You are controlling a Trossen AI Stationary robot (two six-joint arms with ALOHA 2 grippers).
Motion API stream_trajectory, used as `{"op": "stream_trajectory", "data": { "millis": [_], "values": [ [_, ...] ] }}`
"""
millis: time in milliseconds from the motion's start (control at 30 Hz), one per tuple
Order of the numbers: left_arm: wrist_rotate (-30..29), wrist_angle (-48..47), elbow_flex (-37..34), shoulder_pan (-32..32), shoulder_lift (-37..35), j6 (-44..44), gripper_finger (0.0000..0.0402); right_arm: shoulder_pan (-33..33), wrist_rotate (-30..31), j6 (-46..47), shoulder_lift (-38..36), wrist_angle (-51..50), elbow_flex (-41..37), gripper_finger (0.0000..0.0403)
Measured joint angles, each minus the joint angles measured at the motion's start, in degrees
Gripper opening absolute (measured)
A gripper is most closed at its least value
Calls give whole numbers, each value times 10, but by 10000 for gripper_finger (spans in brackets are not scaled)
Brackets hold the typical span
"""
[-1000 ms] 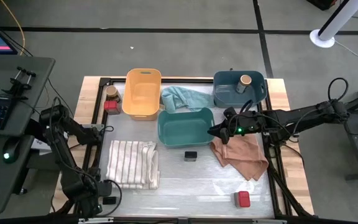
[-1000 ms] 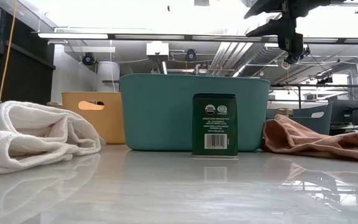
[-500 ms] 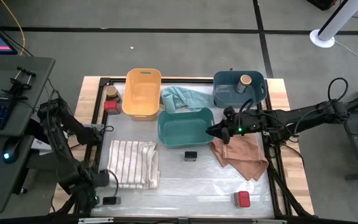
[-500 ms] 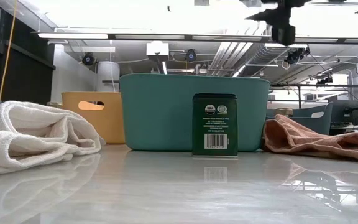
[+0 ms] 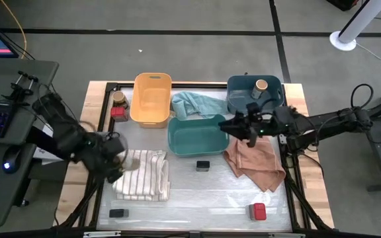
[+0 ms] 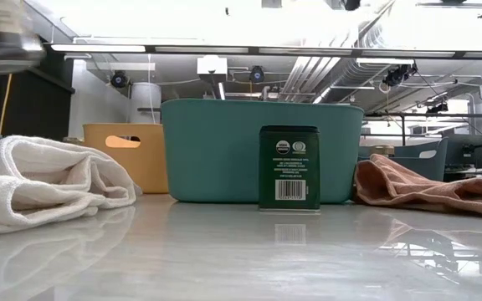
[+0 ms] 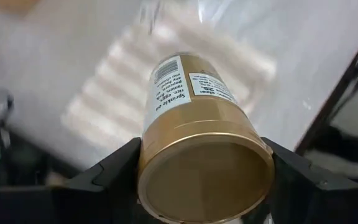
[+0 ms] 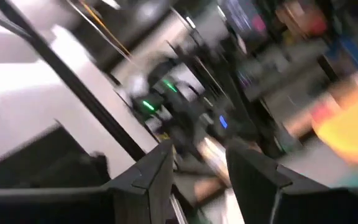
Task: Sort spices by type
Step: Put the bottom gold seasoning bottle into the blue bin
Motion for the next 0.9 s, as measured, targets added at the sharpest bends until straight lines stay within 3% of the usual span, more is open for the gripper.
{"op": "stream_trajectory", "data": {
  "millis": [267,400,533,767,900],
  "values": [
    [-47,175,24,224,37,346,240,-1,10,-77,0,152,7,146],
    [-41,288,42,333,80,530,240,-1,59,-137,0,140,53,146],
    [-12,403,65,429,146,677,240,-1,126,-204,0,50,117,146],
    [77,590,132,539,298,735,240,-1,272,-249,1,-191,236,145],
    [98,623,192,568,384,734,240,-8,362,-236,1,-270,260,146]
  ]
}}
